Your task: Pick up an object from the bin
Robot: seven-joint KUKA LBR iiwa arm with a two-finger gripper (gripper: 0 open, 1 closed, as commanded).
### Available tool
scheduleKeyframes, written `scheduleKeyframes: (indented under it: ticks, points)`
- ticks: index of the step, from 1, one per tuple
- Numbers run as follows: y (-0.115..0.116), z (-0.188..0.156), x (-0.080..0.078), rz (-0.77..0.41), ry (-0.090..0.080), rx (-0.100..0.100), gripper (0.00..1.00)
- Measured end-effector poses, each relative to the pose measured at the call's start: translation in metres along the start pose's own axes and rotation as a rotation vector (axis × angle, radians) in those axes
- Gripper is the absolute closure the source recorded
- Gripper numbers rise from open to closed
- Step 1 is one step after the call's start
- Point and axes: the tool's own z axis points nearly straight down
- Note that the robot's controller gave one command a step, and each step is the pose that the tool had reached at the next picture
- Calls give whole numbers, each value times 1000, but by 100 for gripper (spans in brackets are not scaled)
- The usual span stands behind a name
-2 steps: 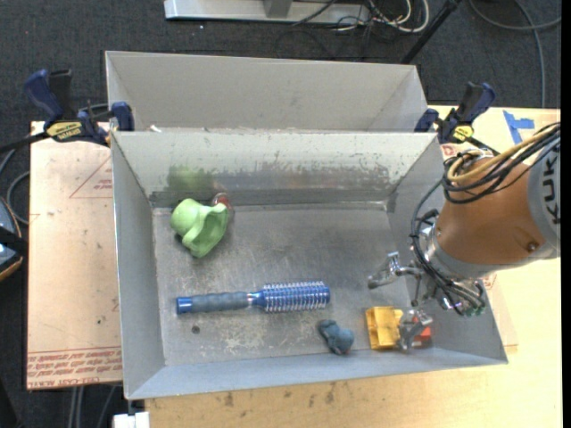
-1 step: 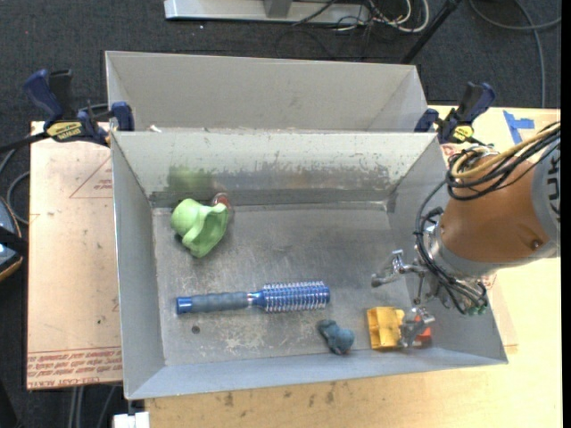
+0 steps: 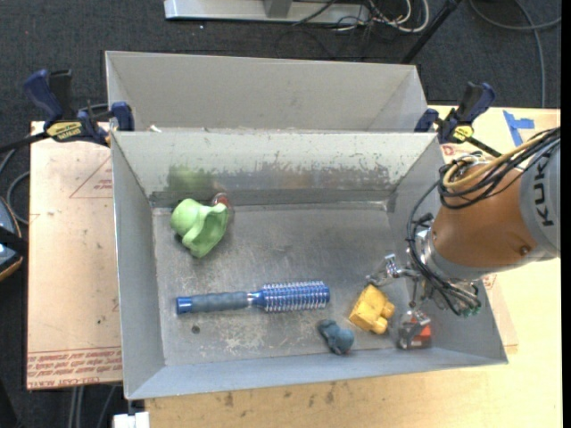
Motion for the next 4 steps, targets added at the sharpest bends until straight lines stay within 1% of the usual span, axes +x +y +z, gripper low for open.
scheduleKeyframes:
  ticks: [1,2,3,4]
  points:
    - [38,-2,-7,-100,-2,5,0]
    - [39,-3,-8,-100,-4,3,100]
    - [39,-50,-11,-97,5,-3,100]
    - [38,-116,-14,-94,2,-2,100]
